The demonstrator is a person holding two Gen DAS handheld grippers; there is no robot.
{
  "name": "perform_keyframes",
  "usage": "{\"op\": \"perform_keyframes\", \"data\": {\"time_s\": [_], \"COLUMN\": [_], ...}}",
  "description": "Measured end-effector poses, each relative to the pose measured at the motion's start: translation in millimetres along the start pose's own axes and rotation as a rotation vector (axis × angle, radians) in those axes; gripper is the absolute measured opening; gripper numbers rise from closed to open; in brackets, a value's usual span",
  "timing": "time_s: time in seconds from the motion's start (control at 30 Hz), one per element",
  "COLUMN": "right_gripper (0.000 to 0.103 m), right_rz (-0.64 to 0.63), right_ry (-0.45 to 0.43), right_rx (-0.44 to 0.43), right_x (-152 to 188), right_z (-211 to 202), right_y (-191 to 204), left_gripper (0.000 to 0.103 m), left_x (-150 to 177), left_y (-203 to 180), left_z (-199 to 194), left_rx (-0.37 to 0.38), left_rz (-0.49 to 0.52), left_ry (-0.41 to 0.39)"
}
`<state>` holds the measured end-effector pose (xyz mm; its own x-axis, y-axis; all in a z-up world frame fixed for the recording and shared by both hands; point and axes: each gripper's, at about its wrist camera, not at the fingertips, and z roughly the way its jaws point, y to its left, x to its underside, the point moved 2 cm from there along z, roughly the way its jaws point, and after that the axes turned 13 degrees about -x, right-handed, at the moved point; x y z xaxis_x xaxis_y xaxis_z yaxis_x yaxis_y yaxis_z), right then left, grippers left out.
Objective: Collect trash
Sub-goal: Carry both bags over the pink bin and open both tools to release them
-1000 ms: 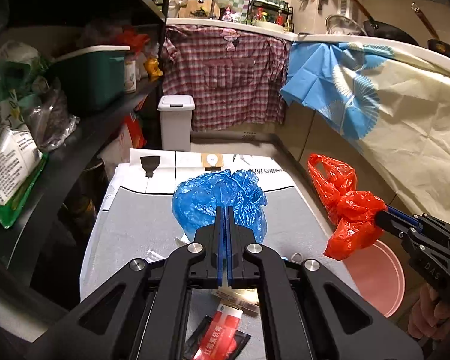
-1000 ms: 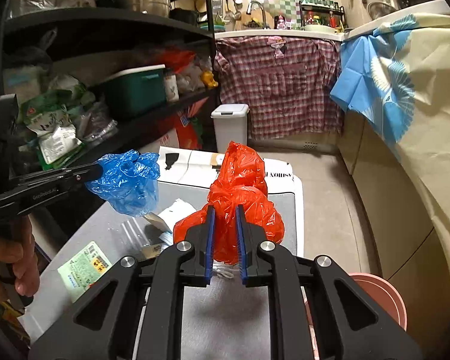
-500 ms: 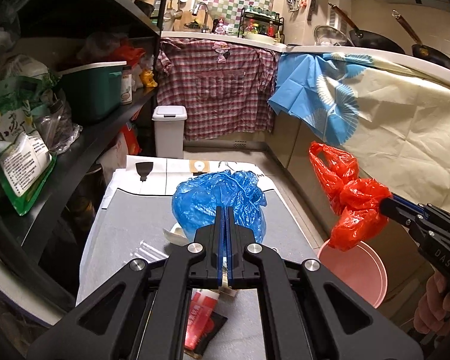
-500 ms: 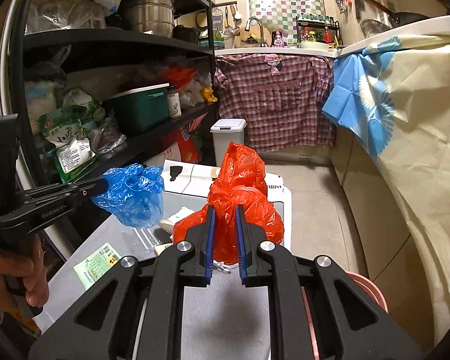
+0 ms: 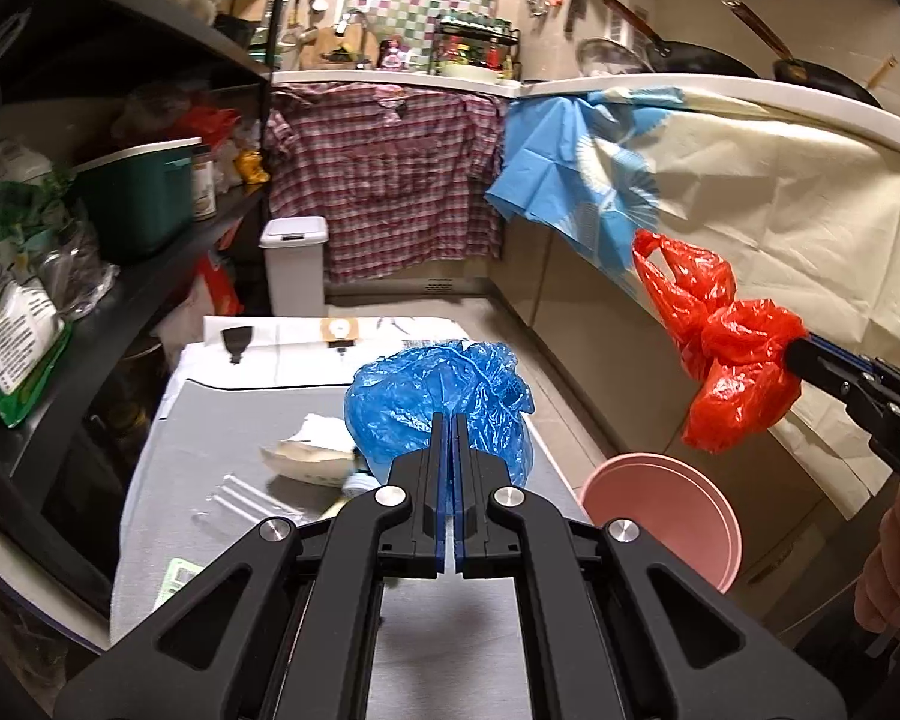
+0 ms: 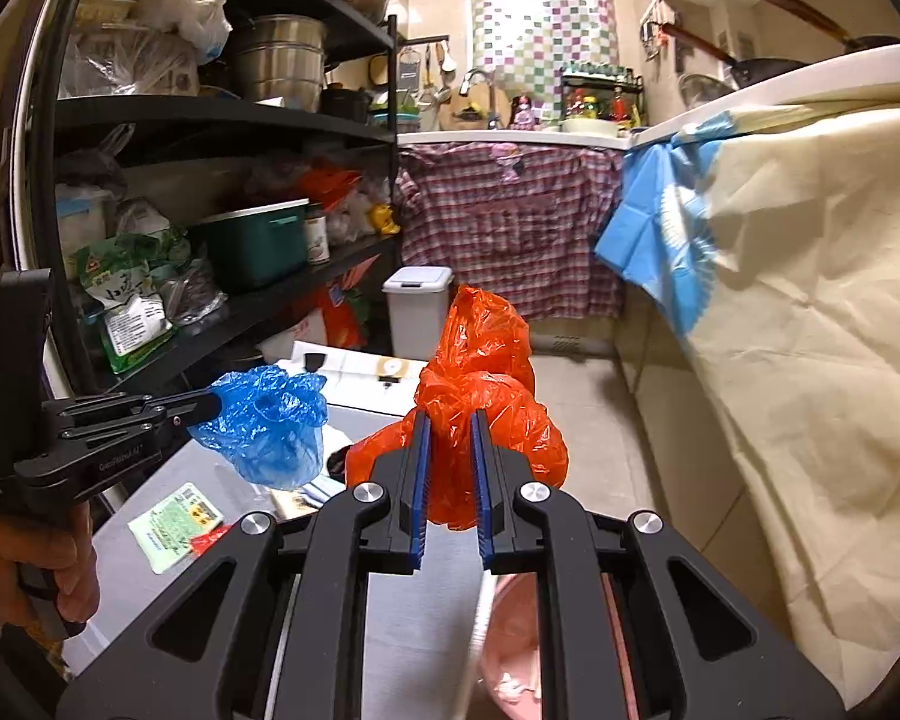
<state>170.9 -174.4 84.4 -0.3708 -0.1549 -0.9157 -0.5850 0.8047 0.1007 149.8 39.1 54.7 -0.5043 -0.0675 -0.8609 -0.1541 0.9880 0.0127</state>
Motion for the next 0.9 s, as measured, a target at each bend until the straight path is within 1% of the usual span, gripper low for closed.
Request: {"op": "perform_keyframes", "data": {"time_s": [0.27,0.53,0.63,0.7,0.9], "right_gripper": [0.013,0.013,0.013,0.013,0.013], "right_rz": [0.059,0.128,0.178,0.184,0.226], "right_ry": [-0.011,0.011,0.020,0.030,0.061], "right_rx": [0.081,0.149,0.161,0.187,0.222], "right_x": [17,36,43,46,57], "right_z": [-13,-18,-20,-21,-20], "right_y": [-38,-79,-95,-104,-125], "left_gripper": [0.001,0.001,0.001,0.001,0.001], "left_x": [3,9,11,12,16], "left_y": [-39,-72,-87,-96,-123], "left_z": [6,18,22,26,40], "left_rx": [0.052,0.109,0.138,0.158,0.195], "left_rz": [0.047,0.076,0.083,0.089,0.107], "left_ry": [0.010,0.030,0.038,0.043,0.065]}}
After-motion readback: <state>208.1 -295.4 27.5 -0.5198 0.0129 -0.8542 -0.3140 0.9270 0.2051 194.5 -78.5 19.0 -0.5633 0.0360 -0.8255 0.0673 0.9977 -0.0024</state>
